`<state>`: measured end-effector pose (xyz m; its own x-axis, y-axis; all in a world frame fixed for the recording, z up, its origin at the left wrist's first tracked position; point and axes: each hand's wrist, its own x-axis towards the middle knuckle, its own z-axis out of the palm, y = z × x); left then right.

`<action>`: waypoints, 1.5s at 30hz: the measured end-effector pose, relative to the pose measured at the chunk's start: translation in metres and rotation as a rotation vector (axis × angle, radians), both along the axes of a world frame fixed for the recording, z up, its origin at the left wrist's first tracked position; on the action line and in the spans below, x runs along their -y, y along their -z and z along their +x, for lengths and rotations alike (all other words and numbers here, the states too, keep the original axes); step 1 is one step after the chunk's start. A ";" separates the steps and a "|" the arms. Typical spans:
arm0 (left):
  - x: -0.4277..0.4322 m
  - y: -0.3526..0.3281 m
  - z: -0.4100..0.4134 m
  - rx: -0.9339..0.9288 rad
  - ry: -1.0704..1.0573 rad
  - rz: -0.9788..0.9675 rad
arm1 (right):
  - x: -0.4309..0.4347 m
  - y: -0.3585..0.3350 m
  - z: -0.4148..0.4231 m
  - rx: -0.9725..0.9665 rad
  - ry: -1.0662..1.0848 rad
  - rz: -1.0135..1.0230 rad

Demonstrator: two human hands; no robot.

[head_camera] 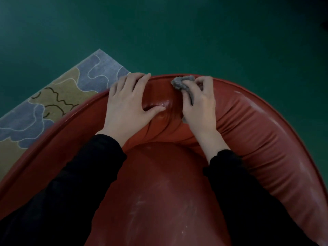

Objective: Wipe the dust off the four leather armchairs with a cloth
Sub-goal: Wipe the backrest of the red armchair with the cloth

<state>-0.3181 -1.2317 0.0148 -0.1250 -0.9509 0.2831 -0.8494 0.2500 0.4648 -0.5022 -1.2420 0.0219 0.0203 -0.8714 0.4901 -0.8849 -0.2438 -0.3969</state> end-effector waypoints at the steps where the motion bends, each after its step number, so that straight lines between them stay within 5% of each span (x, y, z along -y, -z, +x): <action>1: 0.004 -0.002 -0.009 -0.002 0.033 -0.008 | -0.001 0.001 -0.010 0.004 0.048 -0.019; 7: 0.030 -0.001 -0.053 -0.003 0.177 -0.032 | -0.018 0.002 -0.060 0.030 0.354 -0.055; 14: 0.035 0.009 -0.054 0.025 0.162 -0.078 | 0.008 -0.002 -0.016 -0.040 0.028 -0.019; 23: 0.036 0.008 -0.055 -0.013 0.141 -0.042 | -0.002 -0.018 -0.096 -0.050 0.431 0.071; 30: 0.036 0.009 -0.056 -0.009 0.132 -0.053 | 0.023 -0.015 -0.034 -0.055 0.034 0.060; 39: 0.035 0.006 -0.056 -0.013 0.138 -0.027 | 0.009 -0.024 -0.087 -0.120 0.314 0.116; 45: 0.033 0.005 -0.059 -0.007 0.130 -0.038 | 0.013 -0.018 -0.065 -0.043 0.193 0.082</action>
